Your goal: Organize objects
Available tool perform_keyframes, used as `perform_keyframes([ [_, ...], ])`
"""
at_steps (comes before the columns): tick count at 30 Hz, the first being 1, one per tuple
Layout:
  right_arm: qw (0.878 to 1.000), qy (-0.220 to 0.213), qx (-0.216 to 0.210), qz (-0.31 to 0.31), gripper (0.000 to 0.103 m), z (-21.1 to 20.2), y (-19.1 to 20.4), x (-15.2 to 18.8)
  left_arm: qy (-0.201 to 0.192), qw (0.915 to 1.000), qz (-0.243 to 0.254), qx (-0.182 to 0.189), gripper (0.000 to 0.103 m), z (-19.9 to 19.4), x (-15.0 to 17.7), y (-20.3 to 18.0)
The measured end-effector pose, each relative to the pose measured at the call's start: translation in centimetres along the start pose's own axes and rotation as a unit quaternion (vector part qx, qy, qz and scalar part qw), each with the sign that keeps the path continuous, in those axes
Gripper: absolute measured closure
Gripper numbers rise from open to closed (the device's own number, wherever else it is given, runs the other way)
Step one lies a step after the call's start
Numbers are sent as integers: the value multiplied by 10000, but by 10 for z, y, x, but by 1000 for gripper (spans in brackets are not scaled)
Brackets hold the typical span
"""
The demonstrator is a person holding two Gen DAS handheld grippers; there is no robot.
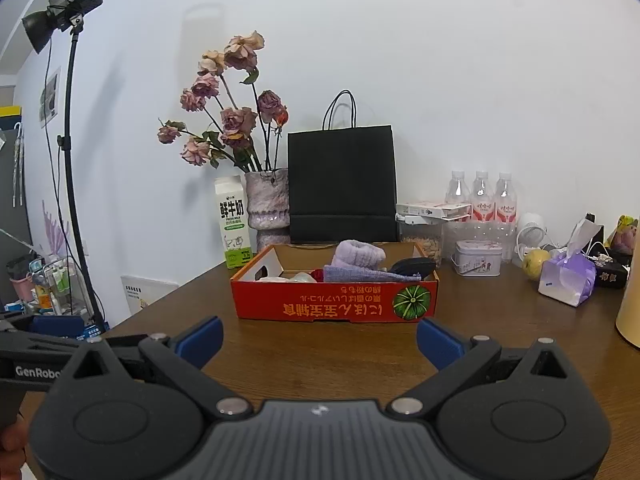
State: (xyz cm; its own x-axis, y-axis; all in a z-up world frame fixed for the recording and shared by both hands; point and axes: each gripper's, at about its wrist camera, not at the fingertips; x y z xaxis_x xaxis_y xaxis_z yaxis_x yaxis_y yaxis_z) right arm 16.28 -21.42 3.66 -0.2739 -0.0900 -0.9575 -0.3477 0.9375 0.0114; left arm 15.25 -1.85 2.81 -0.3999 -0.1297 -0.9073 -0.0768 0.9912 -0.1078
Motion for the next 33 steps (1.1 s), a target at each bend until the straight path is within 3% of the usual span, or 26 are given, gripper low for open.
perform_keyframes([
  [33, 10000, 37, 5, 24, 0, 0, -3, 7, -15, 9999, 129, 48, 0, -1, 5, -8],
])
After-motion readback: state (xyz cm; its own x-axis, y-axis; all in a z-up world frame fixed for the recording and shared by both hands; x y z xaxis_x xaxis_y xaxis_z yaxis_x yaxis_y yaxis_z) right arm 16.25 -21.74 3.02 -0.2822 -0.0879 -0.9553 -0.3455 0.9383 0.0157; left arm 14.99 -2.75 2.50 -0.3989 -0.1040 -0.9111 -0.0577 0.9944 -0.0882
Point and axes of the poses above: each gripper's, at about its wrist camera, not at the fingertips, and z roughly the way its jaws point, y to its left, x to its underside, and after that the axes turned 4 degrees about -z, right-handed
